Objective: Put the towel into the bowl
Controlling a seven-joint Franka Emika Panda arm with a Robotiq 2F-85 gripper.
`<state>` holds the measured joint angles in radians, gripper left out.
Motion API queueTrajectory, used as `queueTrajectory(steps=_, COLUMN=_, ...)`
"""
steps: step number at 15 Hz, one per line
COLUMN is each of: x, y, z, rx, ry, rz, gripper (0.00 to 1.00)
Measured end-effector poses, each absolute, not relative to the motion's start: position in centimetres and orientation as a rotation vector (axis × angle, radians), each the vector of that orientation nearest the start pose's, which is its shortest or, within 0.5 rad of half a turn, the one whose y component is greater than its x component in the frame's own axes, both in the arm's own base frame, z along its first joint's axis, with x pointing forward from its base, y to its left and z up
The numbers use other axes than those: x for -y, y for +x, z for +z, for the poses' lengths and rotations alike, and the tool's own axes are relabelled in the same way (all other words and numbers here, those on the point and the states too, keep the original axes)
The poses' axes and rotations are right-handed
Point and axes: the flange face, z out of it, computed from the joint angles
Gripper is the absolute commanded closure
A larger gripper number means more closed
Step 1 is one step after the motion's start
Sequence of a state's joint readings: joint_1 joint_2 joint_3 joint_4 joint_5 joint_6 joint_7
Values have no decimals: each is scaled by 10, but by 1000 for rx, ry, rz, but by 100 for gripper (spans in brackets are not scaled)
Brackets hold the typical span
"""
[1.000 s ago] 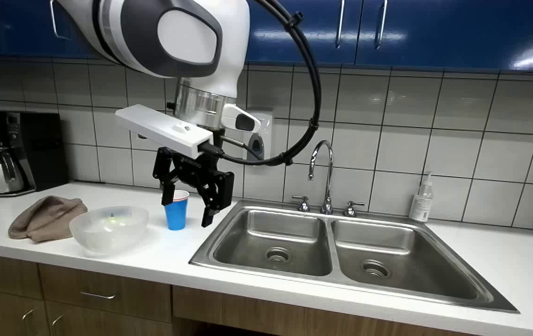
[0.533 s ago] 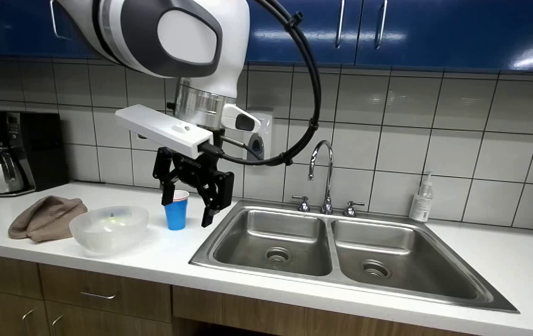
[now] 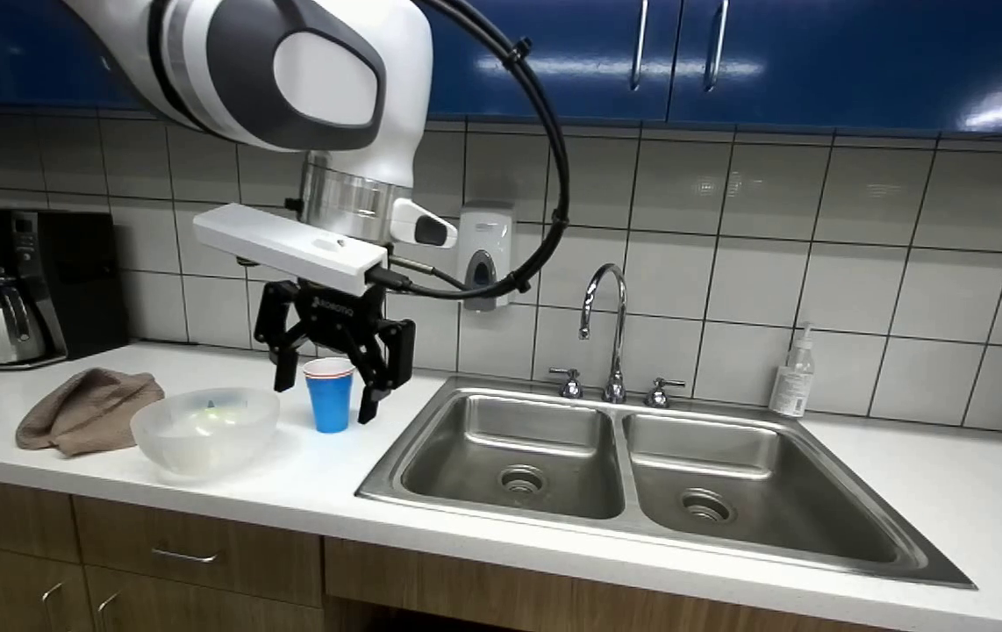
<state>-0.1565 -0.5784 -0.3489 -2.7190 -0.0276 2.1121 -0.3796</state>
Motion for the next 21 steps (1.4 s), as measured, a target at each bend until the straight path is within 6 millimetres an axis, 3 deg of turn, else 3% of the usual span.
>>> queueTrajectory(steps=8, x=78, y=334, z=381, rx=510, ry=-2967, rz=33, gripper=0)
queueTrajectory(steps=21, x=-58, y=343, z=390, rx=1111, ry=-2894, rz=31, gripper=0)
